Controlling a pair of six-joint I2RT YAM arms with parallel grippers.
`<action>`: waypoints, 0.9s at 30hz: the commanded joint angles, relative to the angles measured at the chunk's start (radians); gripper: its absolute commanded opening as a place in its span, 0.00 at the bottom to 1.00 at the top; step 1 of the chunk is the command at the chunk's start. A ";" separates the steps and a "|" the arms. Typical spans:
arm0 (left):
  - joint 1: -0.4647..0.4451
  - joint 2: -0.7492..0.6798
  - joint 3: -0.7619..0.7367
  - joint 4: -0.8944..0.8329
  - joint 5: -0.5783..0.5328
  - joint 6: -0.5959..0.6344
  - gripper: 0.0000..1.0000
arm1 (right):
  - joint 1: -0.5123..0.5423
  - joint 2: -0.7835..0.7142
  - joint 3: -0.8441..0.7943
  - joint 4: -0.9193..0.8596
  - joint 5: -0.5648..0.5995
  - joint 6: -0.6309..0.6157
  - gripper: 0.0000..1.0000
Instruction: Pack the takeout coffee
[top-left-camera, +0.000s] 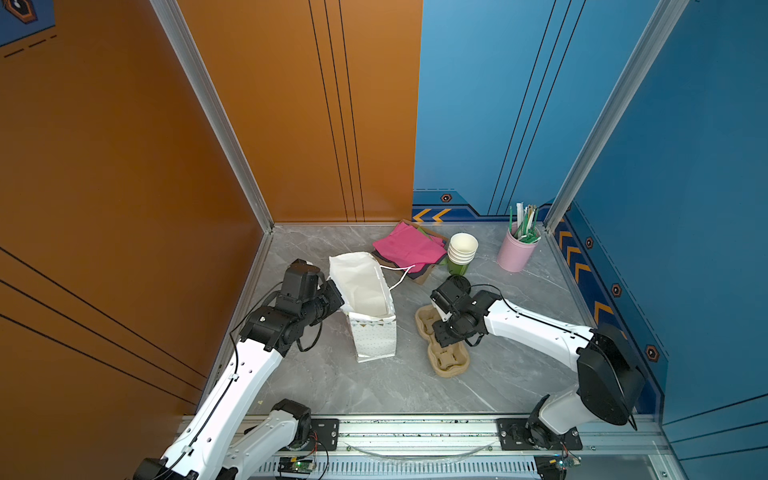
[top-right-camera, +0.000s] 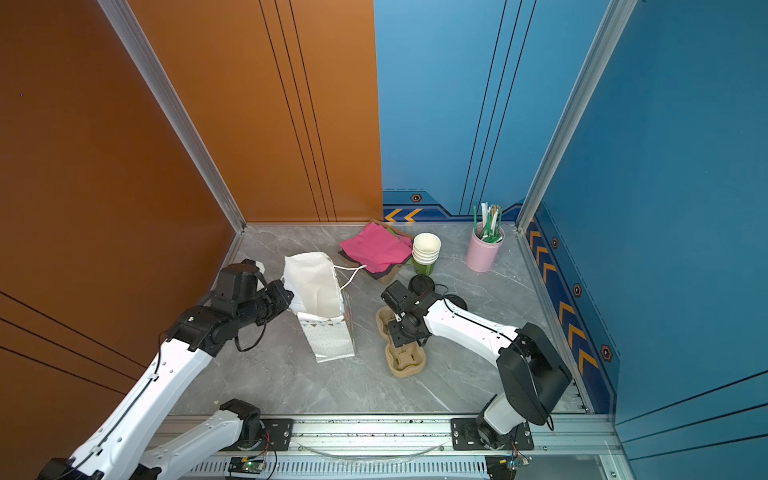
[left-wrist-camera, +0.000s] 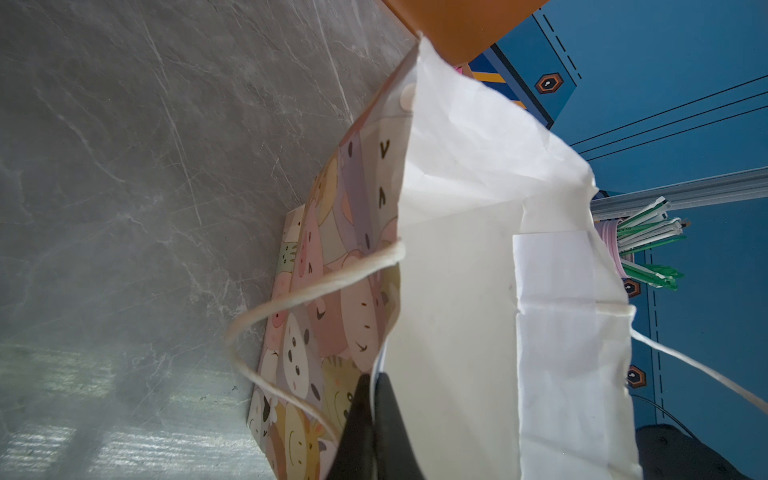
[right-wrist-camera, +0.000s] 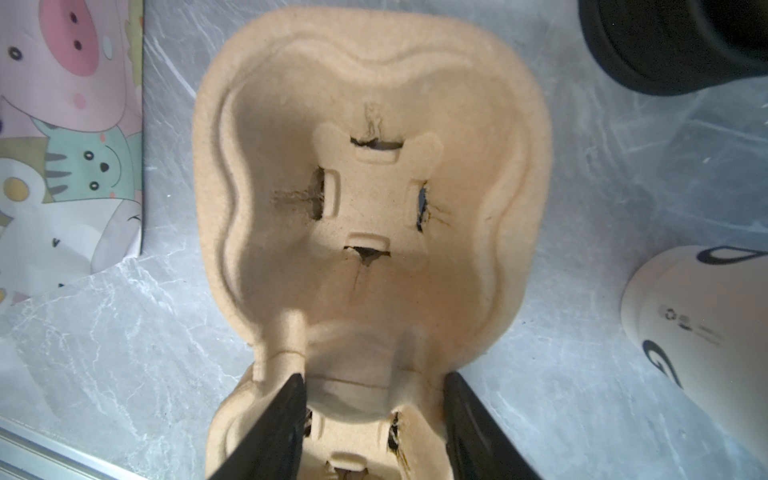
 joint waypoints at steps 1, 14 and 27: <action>-0.012 0.015 -0.027 -0.040 -0.008 -0.010 0.00 | 0.014 0.026 0.019 0.002 -0.007 0.018 0.53; -0.014 0.018 -0.032 -0.036 -0.011 -0.010 0.00 | 0.017 -0.130 0.052 -0.047 0.094 0.041 0.61; -0.018 0.017 -0.034 -0.035 -0.014 -0.013 0.00 | 0.077 -0.003 0.074 -0.045 0.063 0.070 0.56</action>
